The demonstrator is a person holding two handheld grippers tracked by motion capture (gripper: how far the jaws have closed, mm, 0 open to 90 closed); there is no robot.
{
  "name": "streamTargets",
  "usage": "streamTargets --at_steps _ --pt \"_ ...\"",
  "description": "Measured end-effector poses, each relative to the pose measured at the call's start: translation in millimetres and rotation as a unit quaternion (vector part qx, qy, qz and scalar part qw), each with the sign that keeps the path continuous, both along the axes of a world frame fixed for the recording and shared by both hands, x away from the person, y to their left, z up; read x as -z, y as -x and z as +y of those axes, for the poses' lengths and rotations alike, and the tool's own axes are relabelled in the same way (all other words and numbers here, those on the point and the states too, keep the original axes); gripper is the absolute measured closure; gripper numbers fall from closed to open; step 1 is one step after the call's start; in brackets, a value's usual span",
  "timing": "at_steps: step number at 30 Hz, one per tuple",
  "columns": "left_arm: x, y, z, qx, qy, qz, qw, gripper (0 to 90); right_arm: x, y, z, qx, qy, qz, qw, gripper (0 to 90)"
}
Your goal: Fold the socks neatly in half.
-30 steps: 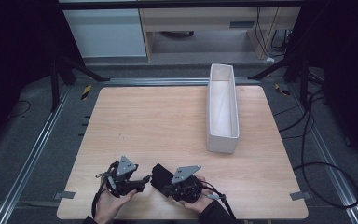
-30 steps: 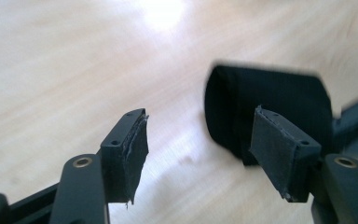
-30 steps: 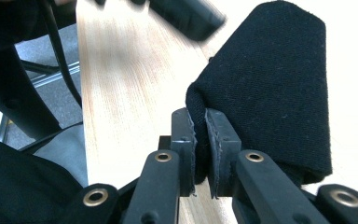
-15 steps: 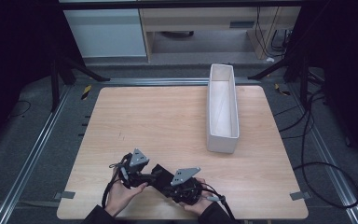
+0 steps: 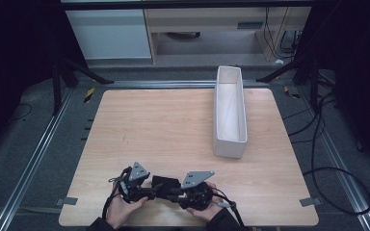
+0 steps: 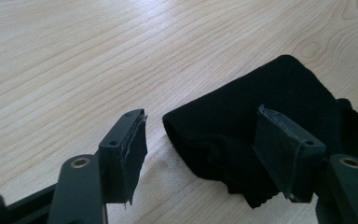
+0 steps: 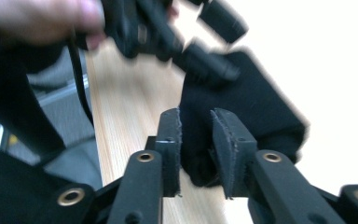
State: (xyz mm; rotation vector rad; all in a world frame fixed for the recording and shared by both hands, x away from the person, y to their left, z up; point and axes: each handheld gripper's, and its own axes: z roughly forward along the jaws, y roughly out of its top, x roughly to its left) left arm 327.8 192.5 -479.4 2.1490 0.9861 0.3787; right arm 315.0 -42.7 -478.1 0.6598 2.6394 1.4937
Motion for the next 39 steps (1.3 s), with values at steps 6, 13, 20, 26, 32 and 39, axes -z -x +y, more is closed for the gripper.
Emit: streamTargets --at_steps 6,13,20,26,32,39 --pt "0.9 1.7 -0.5 -0.001 0.000 -0.004 1.0000 33.4 -8.6 -10.6 -6.9 0.063 -0.020 -0.021 0.9976 64.3" --pt "-1.4 5.6 2.0 -0.001 0.005 -0.003 1.0000 32.9 14.3 -14.3 1.9 0.072 0.027 -0.019 0.9968 57.5" --pt "-10.1 23.6 8.7 0.005 0.015 -0.006 0.9999 31.0 17.8 -11.8 -0.9 0.071 0.038 -0.013 0.9967 54.9" --pt "-2.9 28.7 9.8 0.007 0.007 0.005 0.9999 30.8 18.9 -10.6 -0.1 0.065 0.040 -0.011 0.9970 53.9" --pt "1.2 22.4 7.6 0.007 -0.001 0.006 1.0000 31.8 8.3 -15.3 -3.8 0.073 0.017 -0.022 0.9969 54.3" --pt "3.3 12.3 7.9 0.007 -0.006 0.009 0.9999 33.4 4.7 -30.9 4.6 0.086 0.004 -0.036 0.9957 57.9"
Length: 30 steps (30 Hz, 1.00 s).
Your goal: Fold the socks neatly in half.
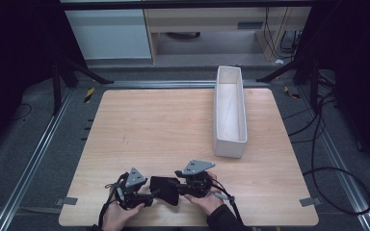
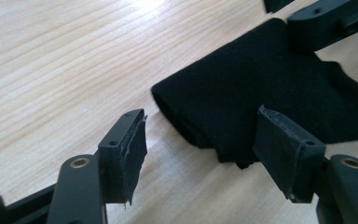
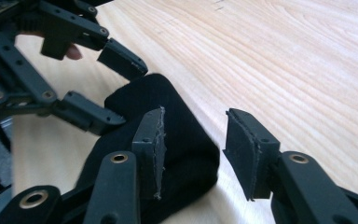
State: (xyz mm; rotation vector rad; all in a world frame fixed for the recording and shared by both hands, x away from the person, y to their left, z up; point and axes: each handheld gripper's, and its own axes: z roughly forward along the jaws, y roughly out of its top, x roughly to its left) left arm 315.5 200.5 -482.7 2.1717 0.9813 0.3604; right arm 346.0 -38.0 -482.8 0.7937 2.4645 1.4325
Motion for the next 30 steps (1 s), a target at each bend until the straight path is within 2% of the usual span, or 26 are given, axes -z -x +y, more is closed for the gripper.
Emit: streamTargets --at_steps 4,9,12,17,20,22,26,30 --pt "-1.0 -6.7 -2.1 -0.002 -0.004 -0.009 0.9999 34.4 5.1 -5.0 1.8 0.004 0.007 0.007 0.9999 60.5" --pt "-2.1 -11.4 -5.3 -0.014 -0.006 -0.021 0.9997 35.1 9.6 -2.8 -7.7 0.007 0.011 0.047 0.9988 61.3" --pt "-4.6 -8.8 -6.0 -0.013 0.002 -0.031 0.9994 36.4 10.8 1.1 -11.9 0.006 0.012 0.058 0.9982 60.8" --pt "-11.7 0.5 -1.3 -0.012 0.017 -0.033 0.9992 35.6 12.4 7.3 -15.9 0.009 0.011 0.074 0.9972 59.3" --pt "-11.9 8.7 0.8 -0.008 0.019 -0.028 0.9994 35.2 11.6 9.0 -17.5 0.008 0.011 0.078 0.9969 58.5" --pt "-9.4 12.4 -0.6 -0.002 0.012 -0.023 0.9997 35.1 11.4 9.5 -17.8 0.008 0.011 0.081 0.9966 58.0" --pt "-0.8 9.6 -8.3 0.004 -0.003 -0.012 0.9999 35.0 11.5 11.0 -16.5 0.004 0.011 0.089 0.9960 55.6" --pt "0.3 6.8 -10.2 0.000 -0.011 -0.014 0.9998 35.0 7.5 10.4 -18.1 0.006 0.008 0.079 0.9968 52.3"
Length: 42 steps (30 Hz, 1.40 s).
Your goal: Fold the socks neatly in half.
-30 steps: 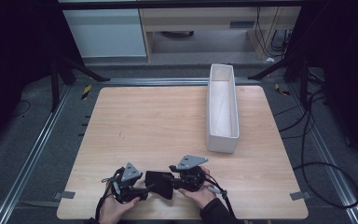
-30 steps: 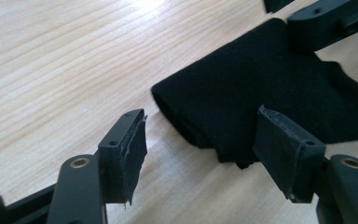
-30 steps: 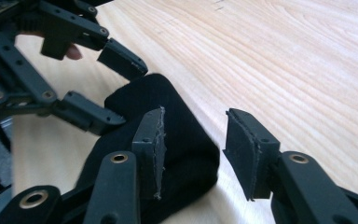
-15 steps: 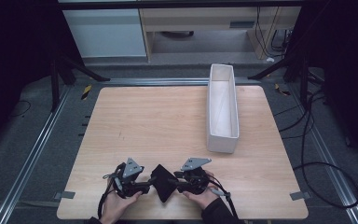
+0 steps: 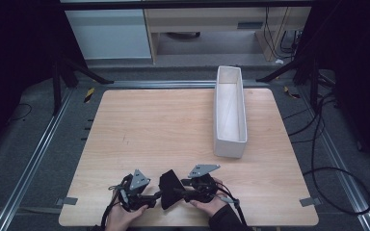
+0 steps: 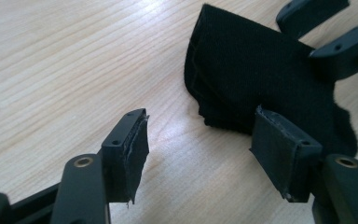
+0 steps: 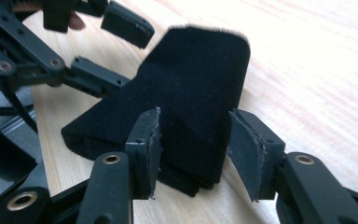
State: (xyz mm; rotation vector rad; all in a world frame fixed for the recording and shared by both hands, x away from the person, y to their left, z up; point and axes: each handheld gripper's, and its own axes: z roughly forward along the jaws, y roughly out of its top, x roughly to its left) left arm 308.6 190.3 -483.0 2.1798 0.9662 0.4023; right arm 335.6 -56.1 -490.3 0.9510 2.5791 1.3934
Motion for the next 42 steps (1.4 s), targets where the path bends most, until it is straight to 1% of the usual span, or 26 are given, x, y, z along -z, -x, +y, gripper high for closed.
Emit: streamTargets --at_steps 3,5,6,7,8,10,12,13,17,20,23,27,29,33,35,38,42 --pt "0.1 -1.3 1.3 -0.003 -0.001 0.002 1.0000 34.9 -3.5 -3.4 -3.7 0.016 -0.016 -0.007 0.9997 47.3" --pt "1.1 -2.4 0.4 -0.003 -0.002 0.001 1.0000 34.9 -4.5 -7.0 -5.3 0.028 -0.025 -0.006 0.9993 45.4" --pt "1.5 -2.8 -0.4 -0.003 -0.002 0.001 1.0000 34.9 -4.8 -8.6 -5.6 0.032 -0.028 -0.002 0.9991 45.0" --pt "1.4 -3.6 -0.9 0.000 -0.008 0.003 1.0000 34.9 -5.0 -10.2 -5.2 0.035 -0.032 0.000 0.9989 44.2" --pt "2.3 -4.1 -2.1 0.000 -0.008 0.002 1.0000 35.0 -4.8 -11.5 -4.5 0.037 -0.035 0.003 0.9987 43.4" --pt "3.9 -5.5 -4.0 0.000 -0.010 0.003 0.9999 35.0 -2.8 -13.4 -1.6 0.037 -0.032 0.009 0.9987 42.6" --pt "5.1 -6.4 -5.0 -0.001 -0.017 0.004 0.9998 35.1 0.7 -14.2 1.7 0.037 -0.022 0.015 0.9990 41.0" --pt "5.4 -6.8 -5.0 0.000 -0.021 0.005 0.9998 35.2 2.5 -14.4 2.6 0.036 -0.020 0.020 0.9990 40.7" --pt "7.2 -7.5 -6.4 -0.002 -0.022 0.005 0.9997 35.4 8.0 -15.0 3.3 0.041 -0.022 0.041 0.9981 38.0" --pt "9.0 -7.7 -7.0 -0.003 -0.029 0.005 0.9996 35.8 11.6 -15.3 4.6 0.043 -0.025 0.065 0.9966 37.3" --pt "9.9 -7.8 -6.6 -0.002 -0.036 0.007 0.9993 36.1 13.7 -15.3 5.6 0.043 -0.030 0.078 0.9956 37.4" --pt "11.4 -7.7 -6.6 -0.005 -0.041 0.008 0.9991 36.5 15.4 -14.5 8.3 0.038 -0.034 0.088 0.9948 37.7" --pt "12.5 -7.4 -6.8 -0.004 -0.048 0.010 0.9988 36.9 16.3 -14.1 10.2 0.033 -0.035 0.093 0.9945 38.0" --pt "12.6 -7.1 -6.8 -0.005 -0.049 0.009 0.9987 37.4 17.1 -13.0 13.4 0.028 -0.036 0.100 0.9940 38.8" --pt "12.7 -7.2 -6.4 -0.006 -0.049 0.009 0.9988 37.4 18.0 -12.5 14.2 0.027 -0.040 0.104 0.9934 40.4" --pt "12.4 -7.0 -6.3 -0.006 -0.052 0.009 0.9986 37.5 18.0 -11.7 15.7 0.025 -0.041 0.109 0.9929 43.4" --pt "12.7 -6.8 -6.0 -0.007 -0.051 0.007 0.9986 37.5 17.9 -10.6 18.6 0.019 -0.042 0.117 0.9921 51.2"
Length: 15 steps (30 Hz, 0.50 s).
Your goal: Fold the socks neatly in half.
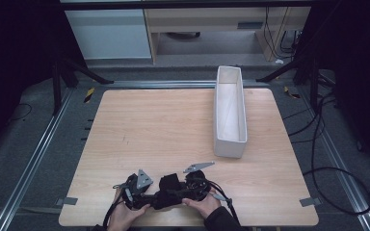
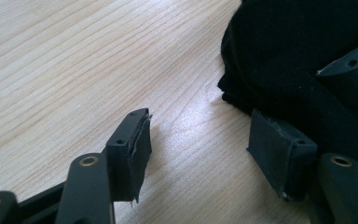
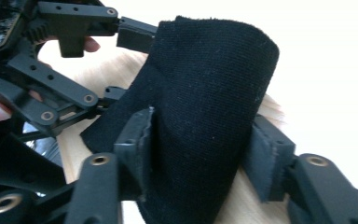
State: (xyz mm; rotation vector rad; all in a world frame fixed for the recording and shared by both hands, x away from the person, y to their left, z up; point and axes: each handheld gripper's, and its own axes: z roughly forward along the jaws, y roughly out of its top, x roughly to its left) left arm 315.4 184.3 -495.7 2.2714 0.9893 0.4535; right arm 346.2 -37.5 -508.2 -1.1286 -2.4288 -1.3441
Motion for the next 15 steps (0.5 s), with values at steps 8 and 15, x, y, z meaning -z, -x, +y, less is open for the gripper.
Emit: streamTargets --at_steps 8,15 --pt "0.5 -0.5 2.1 -0.006 0.004 -0.001 1.0000 37.7 -3.3 2.6 4.8 -0.014 -0.009 0.001 0.9999 69.9" --pt "-0.8 -0.9 6.1 -0.008 0.017 -0.001 0.9998 36.9 -7.6 0.2 2.4 -0.025 -0.014 0.003 0.9996 71.7"
